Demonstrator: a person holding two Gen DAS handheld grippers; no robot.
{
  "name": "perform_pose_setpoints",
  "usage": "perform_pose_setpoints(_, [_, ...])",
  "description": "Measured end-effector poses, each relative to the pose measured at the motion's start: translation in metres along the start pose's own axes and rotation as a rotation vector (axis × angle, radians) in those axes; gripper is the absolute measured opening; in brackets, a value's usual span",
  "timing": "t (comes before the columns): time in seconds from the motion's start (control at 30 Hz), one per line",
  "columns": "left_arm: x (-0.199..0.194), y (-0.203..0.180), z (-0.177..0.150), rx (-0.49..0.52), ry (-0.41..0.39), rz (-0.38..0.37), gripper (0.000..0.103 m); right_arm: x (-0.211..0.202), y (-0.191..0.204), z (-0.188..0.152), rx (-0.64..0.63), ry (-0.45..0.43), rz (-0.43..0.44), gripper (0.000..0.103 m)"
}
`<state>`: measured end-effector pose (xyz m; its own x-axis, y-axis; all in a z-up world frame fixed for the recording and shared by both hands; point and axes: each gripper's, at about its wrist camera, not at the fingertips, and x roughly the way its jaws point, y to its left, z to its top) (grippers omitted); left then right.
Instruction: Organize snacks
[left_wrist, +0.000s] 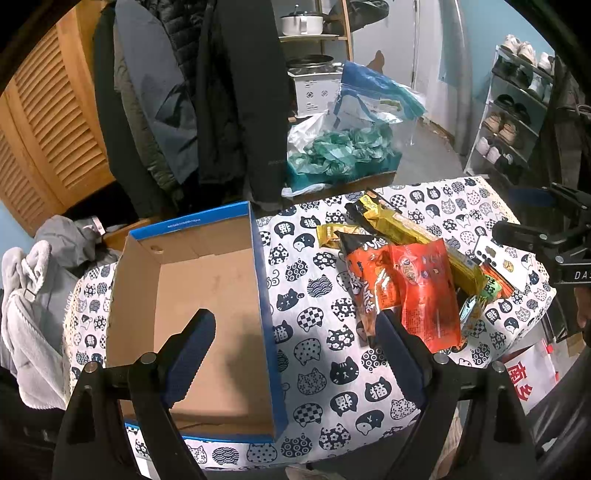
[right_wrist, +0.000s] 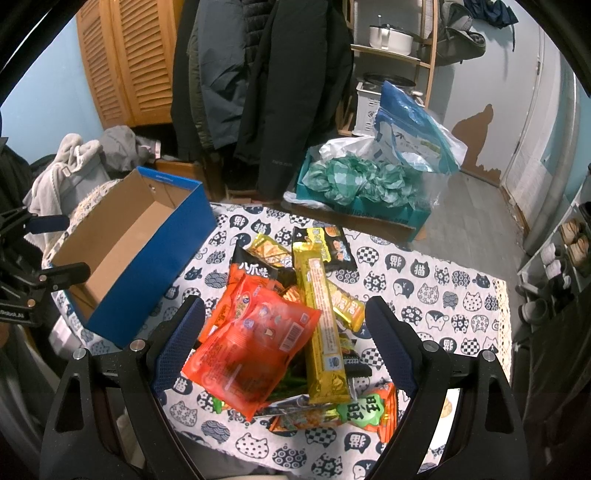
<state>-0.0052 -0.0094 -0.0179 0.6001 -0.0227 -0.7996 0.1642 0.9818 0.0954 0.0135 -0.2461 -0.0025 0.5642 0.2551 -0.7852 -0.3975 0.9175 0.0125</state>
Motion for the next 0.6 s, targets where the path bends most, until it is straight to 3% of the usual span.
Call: perform_pose_setpoints(0.6, [0.0034, -0.0006, -0.0063, 0.001, 0.009, -0.004, 0.090, -0.0002, -0.0008, -0.0015, 0.002, 0.003, -0.002, 0.087])
